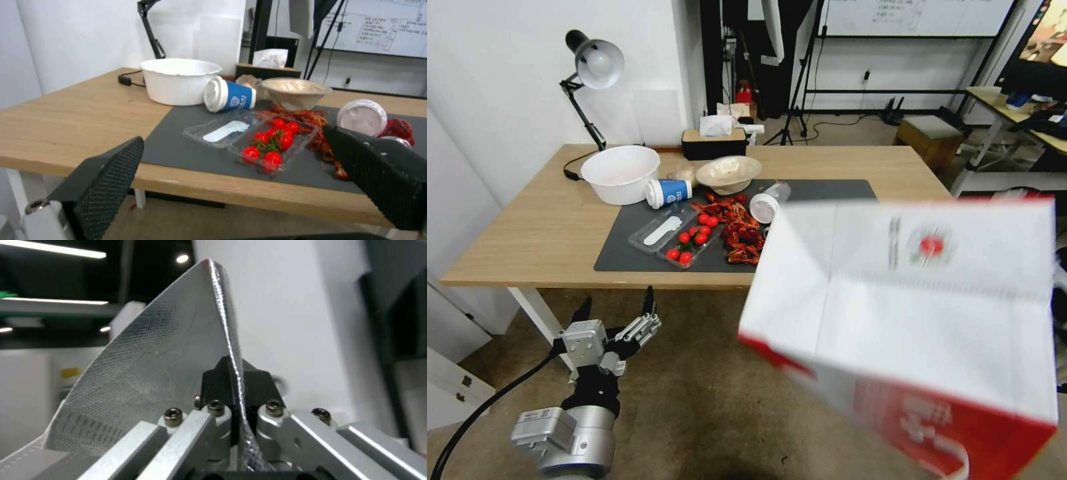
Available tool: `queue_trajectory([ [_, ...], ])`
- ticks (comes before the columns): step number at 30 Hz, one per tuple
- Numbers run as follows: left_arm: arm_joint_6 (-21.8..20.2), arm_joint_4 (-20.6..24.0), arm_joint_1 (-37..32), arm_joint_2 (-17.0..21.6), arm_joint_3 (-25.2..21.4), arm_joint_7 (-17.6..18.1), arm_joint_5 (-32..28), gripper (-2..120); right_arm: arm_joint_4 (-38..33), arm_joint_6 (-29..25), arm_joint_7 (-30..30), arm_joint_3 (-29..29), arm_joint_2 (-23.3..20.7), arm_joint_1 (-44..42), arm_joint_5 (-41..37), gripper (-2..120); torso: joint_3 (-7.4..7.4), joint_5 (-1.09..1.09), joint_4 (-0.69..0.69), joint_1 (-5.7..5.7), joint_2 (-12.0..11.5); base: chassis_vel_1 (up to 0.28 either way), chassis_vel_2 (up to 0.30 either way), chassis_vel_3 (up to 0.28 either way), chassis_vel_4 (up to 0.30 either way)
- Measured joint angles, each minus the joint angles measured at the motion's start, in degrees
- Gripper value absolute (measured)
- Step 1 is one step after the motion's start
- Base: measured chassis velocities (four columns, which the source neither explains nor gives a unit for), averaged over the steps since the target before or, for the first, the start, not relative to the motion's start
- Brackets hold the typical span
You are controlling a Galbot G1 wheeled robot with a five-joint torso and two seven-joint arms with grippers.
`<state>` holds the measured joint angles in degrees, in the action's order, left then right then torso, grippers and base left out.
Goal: Pick up the food delivery bag from the floor and place it on the table.
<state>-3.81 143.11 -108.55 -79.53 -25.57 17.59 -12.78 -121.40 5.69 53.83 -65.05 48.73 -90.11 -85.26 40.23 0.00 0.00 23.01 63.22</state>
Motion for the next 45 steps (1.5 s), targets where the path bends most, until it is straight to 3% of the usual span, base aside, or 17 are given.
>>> queue_trajectory([
  [4,0.4,-0.1,0.0,0.1,-0.2,0.3,-0.3,100,-3.7,-4.8,-19.7,-1.5,-3.2,1.4,-2.5,0,-0.02,0.0,0.0,-0.04,0.0,0.0,0.0,0.0,0.0],
  [5,0.4,-0.1,0.0,0.1,-0.2,0.3,-0.3,100,-3.7,-4.8,-19.7,-1.5,-3.2,1.4,-2.5,0,-0.02,0.0,0.0,-0.04,0.0,0.0,0.0,0.0,0.0],
  [8,0.5,0.0,-0.1,0.0,-0.1,0.3,-0.3,100,-4.5,-7.5,-34.5,-0.1,-5.3,3.8,-3.6,0,-0.03,0.0,0.01,-0.03,-0.1,0.0,0.0,0.0,0.0],
  [10,0.6,0.0,-0.1,0.0,-0.1,0.3,-0.3,100,-4.5,-7.8,-36.5,0.2,-5.6,4.2,-3.7,0,-0.03,0.0,0.01,-0.03,-0.1,0.0,0.0,0.0,0.0],
  [12,1.4,0.0,-0.3,0.0,-0.2,0.8,-0.3,100,-4.3,-8.4,-44.3,1.4,-6.3,5.3,-5.1,0,-0.04,0.01,0.01,-0.04,-0.1,0.0,0.0,0.0,0.0],
  [14,1.5,0.0,-0.3,0.1,-0.2,0.8,-0.3,100,-4.2,-8.5,-45.9,1.6,-6.4,5.5,-5.5,0,-0.04,0.0,0.01,-0.04,-0.1,0.0,0.0,0.0,0.0],
  [15,1.7,0.0,-0.5,0.2,-0.4,0.9,-0.3,100,-3.8,-8.7,-50.5,2.2,-6.7,6.0,-7.0,0,-0.05,0.0,0.0,-0.04,-0.1,0.0,0.0,0.0,0.0],
  [21,1.8,0.1,-0.4,0.3,-0.4,0.9,-0.4,100,-1.5,-8.3,-58.2,3.8,-7.8,7.0,-7.4,0,-0.06,0.01,0.0,-0.05,-0.1,0.0,0.0,0.0,0.0],
  [30,1.8,0.0,-0.1,0.2,0.0,0.8,-0.3,100,1.8,-6.3,-60.0,5.2,-9.9,8.6,-7.8,0,-0.07,0.0,0.0,-0.06,-0.1,0.0,0.0,0.0,0.0],
  [45,1.8,-0.6,0.3,0.3,-0.1,0.8,-0.4,100,4.9,-4.8,-54.4,10.1,-10.9,12.1,-7.6,0,-0.08,0.0,0.0,-0.07,-0.1,0.0,0.0,0.0,0.0],
])
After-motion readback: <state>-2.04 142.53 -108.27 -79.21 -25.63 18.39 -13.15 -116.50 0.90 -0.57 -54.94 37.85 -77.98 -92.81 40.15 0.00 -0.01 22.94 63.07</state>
